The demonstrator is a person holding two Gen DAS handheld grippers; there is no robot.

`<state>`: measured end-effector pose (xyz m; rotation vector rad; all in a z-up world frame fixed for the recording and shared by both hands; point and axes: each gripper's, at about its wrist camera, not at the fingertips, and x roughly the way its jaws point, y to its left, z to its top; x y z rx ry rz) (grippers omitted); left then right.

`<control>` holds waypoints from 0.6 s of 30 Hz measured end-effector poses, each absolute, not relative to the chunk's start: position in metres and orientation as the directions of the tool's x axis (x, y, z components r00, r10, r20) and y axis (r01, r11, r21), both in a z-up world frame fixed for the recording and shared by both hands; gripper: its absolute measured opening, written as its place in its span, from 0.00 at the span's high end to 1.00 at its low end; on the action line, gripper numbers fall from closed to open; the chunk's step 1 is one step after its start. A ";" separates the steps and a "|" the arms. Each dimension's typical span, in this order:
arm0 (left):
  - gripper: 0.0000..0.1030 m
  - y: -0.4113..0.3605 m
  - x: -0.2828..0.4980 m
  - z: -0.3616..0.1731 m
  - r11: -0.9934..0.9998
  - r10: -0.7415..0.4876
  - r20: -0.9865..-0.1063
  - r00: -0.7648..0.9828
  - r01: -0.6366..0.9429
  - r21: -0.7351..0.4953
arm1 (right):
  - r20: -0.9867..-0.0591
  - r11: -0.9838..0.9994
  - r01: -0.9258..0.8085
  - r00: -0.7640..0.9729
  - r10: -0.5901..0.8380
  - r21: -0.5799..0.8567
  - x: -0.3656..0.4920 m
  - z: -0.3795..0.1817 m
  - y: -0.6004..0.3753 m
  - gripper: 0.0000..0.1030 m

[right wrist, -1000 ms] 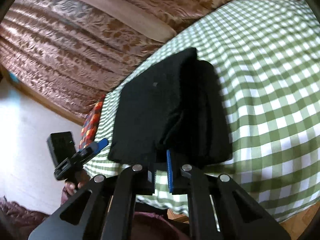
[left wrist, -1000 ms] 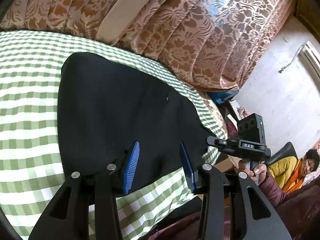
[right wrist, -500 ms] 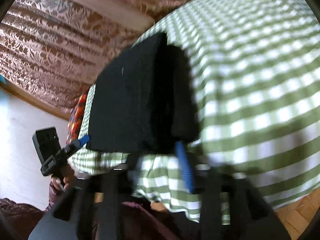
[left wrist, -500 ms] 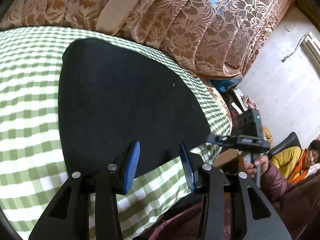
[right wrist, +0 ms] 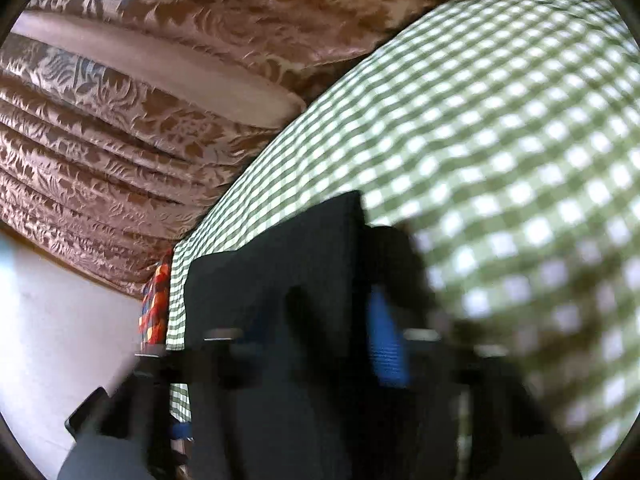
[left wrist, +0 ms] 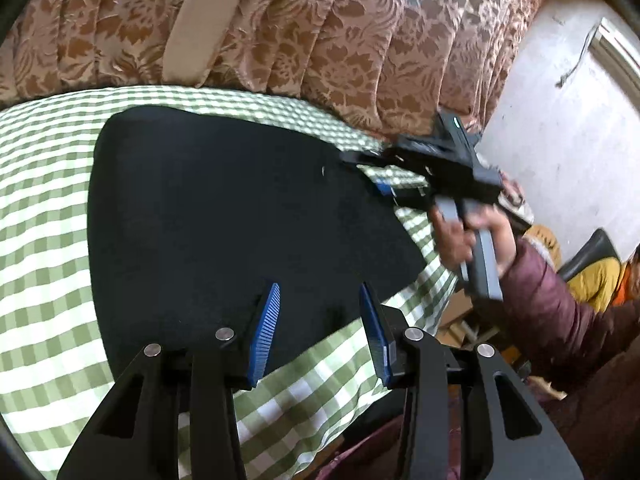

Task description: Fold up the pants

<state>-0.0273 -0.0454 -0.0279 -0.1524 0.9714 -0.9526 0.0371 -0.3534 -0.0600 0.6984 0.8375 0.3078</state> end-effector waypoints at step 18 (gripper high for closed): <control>0.40 -0.047 -0.014 -0.005 0.803 -0.544 -0.726 0.421 0.513 -0.303 | -0.564 0.901 -0.009 0.778 0.278 0.433 -0.006 -0.024 -0.320 0.43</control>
